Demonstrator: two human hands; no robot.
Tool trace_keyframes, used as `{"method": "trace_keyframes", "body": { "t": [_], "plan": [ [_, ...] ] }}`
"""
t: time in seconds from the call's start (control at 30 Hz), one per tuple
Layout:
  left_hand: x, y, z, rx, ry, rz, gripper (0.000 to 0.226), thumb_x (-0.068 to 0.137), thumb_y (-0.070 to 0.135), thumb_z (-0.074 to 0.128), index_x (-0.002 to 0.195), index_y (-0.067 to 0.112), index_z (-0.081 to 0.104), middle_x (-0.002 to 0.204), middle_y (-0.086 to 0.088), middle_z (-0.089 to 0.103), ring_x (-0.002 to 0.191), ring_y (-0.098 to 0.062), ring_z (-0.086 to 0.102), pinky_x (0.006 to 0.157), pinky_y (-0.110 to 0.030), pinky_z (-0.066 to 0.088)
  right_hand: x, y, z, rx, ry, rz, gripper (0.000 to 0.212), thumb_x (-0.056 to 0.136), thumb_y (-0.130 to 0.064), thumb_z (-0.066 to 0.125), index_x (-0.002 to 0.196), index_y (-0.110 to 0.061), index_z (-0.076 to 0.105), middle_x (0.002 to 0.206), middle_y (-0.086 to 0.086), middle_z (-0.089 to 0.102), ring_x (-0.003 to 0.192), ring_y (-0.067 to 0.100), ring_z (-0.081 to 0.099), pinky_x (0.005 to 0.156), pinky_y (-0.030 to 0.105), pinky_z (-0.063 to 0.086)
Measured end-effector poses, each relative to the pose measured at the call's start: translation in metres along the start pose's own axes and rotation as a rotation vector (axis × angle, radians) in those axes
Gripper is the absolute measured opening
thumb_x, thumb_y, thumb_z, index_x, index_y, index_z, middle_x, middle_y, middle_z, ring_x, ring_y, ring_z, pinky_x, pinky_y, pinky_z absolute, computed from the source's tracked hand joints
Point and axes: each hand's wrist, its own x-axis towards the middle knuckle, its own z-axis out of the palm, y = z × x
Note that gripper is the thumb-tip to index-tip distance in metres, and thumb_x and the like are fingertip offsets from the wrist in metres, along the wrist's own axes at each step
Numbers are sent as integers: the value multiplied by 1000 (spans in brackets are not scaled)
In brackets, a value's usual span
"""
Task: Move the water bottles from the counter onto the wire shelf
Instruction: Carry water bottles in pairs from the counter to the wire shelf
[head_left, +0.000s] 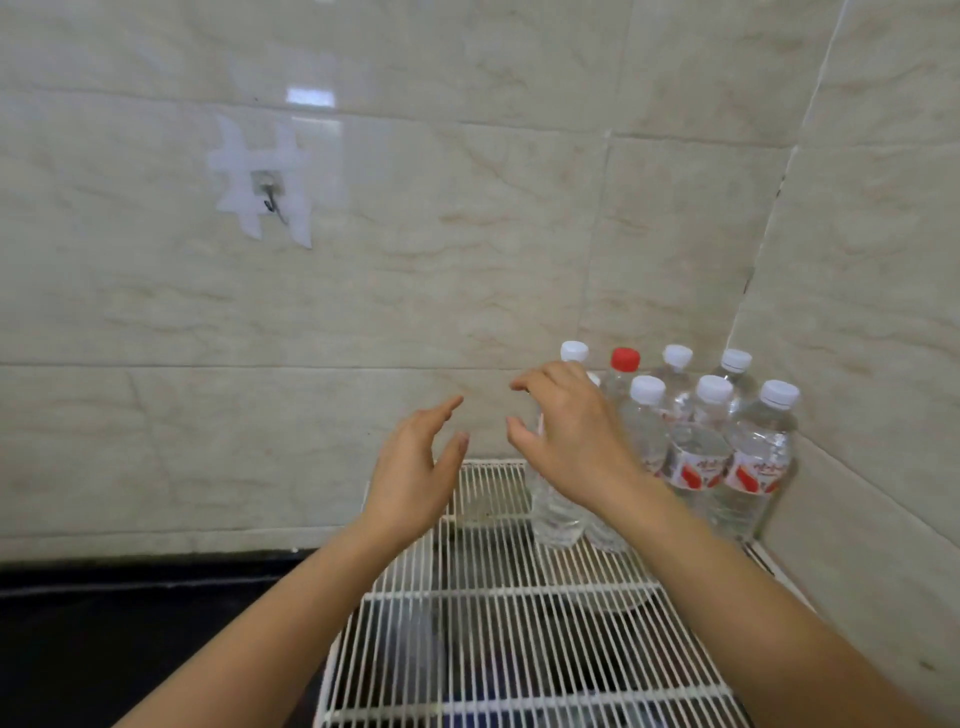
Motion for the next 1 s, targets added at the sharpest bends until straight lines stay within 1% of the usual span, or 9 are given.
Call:
{"method": "trace_keyframes", "body": {
  "t": [0.07,0.13,0.23,0.4,0.47,0.57,0.73,1.0],
  "plan": [
    [-20,-24,-30,44,27,-57,44,96,30,49,139,25,44,137,-1,53,127,-17,47,106,-42,41,-1,-29,25,39,-65,-43,35,83,-23,64,114,-6,64,110,10,63,110,28,54,91,41,48],
    [-45,-51,-65,86,54,-125,42,95,27,49,137,22,47,136,-4,53,126,-18,48,106,-40,40,-5,-65,51,66,-171,-81,40,86,-25,62,122,-8,60,120,10,59,118,27,50,97,39,42],
    [-90,-91,-125,160,72,-234,42,96,27,49,137,21,47,137,-4,52,127,-18,47,107,-38,40,-16,-131,89,80,-322,-136,46,90,-30,57,132,-12,51,131,7,52,127,24,42,102,35,35],
    [-175,-152,-235,307,125,-356,43,95,27,49,137,20,48,133,-3,56,122,-19,51,101,-33,44,-43,-255,147,143,-488,-197,48,92,-31,55,135,-12,48,134,7,50,127,24,40,102,35,35],
    [-211,-173,-281,353,142,-408,43,95,27,48,138,19,47,131,-4,57,120,-19,52,99,-32,44,-55,-311,167,154,-535,-221,46,92,-32,55,133,-12,48,132,7,51,125,25,42,101,35,37],
    [-272,-203,-348,432,160,-510,43,95,27,47,138,18,47,126,-8,60,117,-22,54,97,-35,45,-75,-400,198,170,-593,-279,49,92,-34,56,134,-12,48,131,8,52,124,26,44,101,39,39],
    [-363,-241,-447,496,215,-668,44,96,30,45,138,21,46,128,-8,57,121,-24,51,100,-38,44,-106,-533,237,207,-690,-414,52,91,-34,56,137,-12,45,134,6,50,126,26,42,101,41,38],
    [-461,-292,-559,525,398,-920,43,95,27,45,138,19,47,128,-10,58,121,-25,51,101,-37,42,-125,-696,286,243,-791,-651,50,92,-35,55,136,-12,45,132,6,50,123,25,44,100,41,40]
  ]
}}
